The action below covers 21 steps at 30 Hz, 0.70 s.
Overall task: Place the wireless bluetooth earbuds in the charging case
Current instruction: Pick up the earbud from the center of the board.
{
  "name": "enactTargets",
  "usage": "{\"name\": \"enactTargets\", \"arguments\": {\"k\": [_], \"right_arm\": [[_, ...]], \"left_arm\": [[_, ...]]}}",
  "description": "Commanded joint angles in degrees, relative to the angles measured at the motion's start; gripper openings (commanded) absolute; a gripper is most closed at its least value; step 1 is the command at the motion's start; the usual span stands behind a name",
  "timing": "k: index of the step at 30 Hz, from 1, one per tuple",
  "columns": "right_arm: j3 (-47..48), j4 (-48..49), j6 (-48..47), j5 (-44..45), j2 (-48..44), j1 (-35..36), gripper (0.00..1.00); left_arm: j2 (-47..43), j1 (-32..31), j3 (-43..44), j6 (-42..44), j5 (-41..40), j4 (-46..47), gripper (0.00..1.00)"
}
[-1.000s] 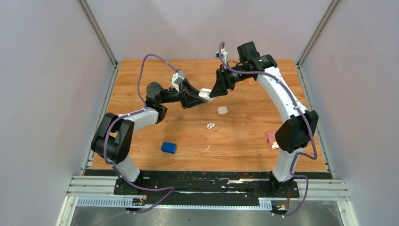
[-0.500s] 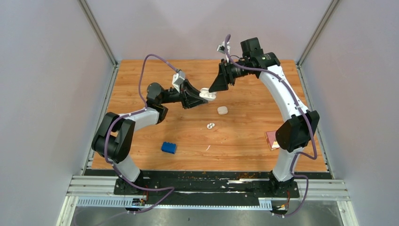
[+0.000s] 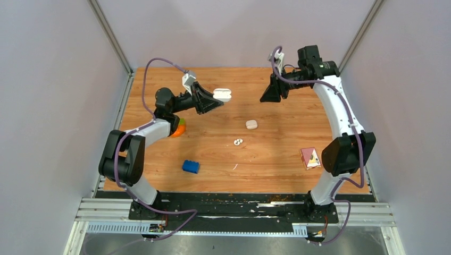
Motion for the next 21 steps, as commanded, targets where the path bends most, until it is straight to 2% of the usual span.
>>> {"name": "enactTargets", "arguments": {"k": [1,5,9,14,21], "right_arm": [[-7.20,-2.14,-15.19,12.12,-2.04,3.19,0.31],[-15.55,4.04,-14.83,18.30,-3.17,8.51,0.21],[-20.57,8.91,-11.37,22.37,-0.96,13.63,0.20],[-18.74,12.02,-5.20,22.82,6.84,15.32,0.20],[-11.74,11.45,-2.81,24.12,15.23,18.99,0.18]], "left_arm": [[-6.73,2.03,2.49,0.82,-1.62,-4.79,0.00],[-10.74,3.79,0.73,1.43,-3.53,-8.62,0.00],[-14.77,5.35,-1.21,2.21,-5.30,-11.70,0.00],[-18.22,7.00,-3.70,2.77,-6.16,-13.67,0.00],[-20.70,8.18,-5.25,2.89,-6.97,-14.96,0.00]]}}
